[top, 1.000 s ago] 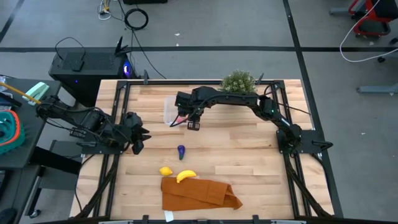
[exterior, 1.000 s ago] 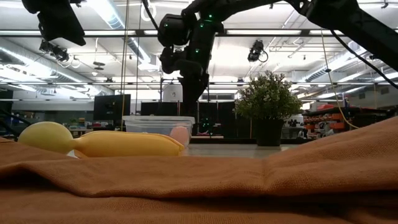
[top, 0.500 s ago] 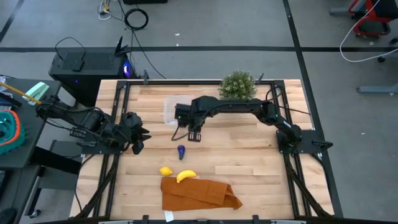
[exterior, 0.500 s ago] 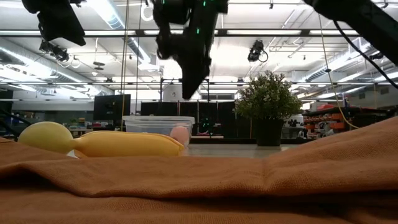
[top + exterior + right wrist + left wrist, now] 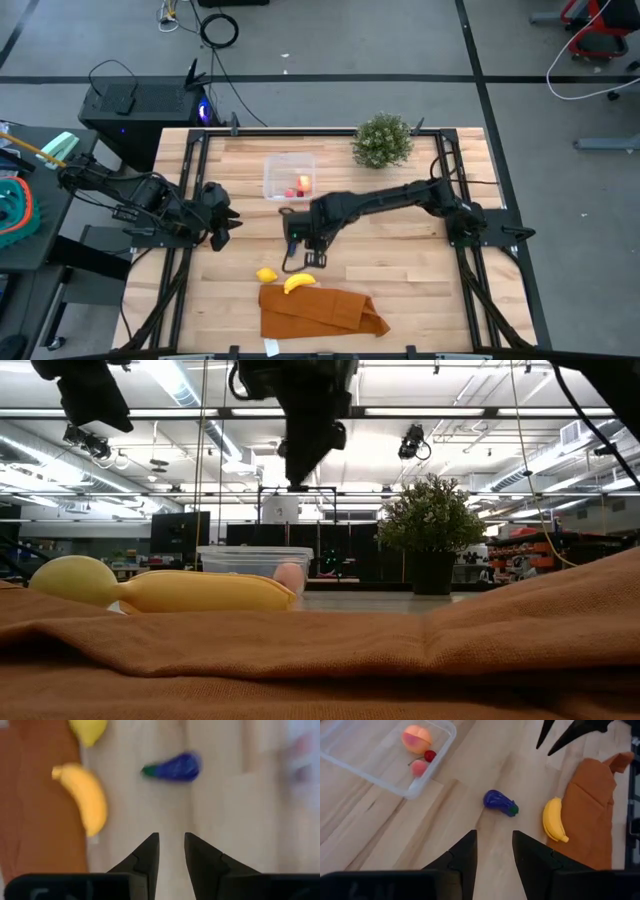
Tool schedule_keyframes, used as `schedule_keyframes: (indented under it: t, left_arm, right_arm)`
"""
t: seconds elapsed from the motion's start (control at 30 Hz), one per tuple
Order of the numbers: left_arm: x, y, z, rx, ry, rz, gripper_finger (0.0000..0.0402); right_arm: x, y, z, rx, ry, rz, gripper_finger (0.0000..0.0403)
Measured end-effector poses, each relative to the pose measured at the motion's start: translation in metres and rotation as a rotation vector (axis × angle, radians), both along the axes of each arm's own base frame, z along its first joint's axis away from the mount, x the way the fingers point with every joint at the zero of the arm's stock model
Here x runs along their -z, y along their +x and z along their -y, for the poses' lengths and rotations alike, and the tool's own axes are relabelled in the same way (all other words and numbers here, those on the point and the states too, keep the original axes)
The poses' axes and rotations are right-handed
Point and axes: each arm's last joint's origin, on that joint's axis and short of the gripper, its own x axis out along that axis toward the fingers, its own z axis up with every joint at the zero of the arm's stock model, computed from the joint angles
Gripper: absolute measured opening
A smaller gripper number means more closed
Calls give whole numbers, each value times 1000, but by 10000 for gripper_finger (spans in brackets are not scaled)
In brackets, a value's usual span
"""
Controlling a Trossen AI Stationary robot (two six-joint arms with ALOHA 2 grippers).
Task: Pick and placing Produce into tupperware
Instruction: Put the lemon into the container
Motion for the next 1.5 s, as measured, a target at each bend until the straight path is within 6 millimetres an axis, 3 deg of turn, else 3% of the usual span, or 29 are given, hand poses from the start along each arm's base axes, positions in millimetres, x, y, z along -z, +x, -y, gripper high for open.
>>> schedule_keyframes:
  t: [0.23,0.43,0.63,0.73,0.97,1.13,1.33,1.5]
  left_arm:
    - [1,1,4,42,-27,-15,129]
    - [7,9,20,124,-3,-51,120]
    - [19,19,38,246,60,-129,111]
    - [24,26,47,326,12,-155,105]
    - [32,51,69,423,-190,-141,85]
    - [53,65,78,436,-156,-233,86]
    - [82,82,82,533,-21,-343,130]
    - [94,89,80,585,44,-390,187]
  right_arm:
    - [30,-13,-32,17,3,-107,99]
    - [49,-29,-64,-18,-7,-174,98]
    - [61,-43,-92,-15,-10,-203,99]
    - [62,-46,-105,2,-5,-187,97]
    - [53,-46,-120,92,-56,-41,94]
    - [41,-49,-119,183,-40,2,93]
    - [15,-62,-127,286,-18,84,94]
    - [-4,-69,-125,398,-3,162,95]
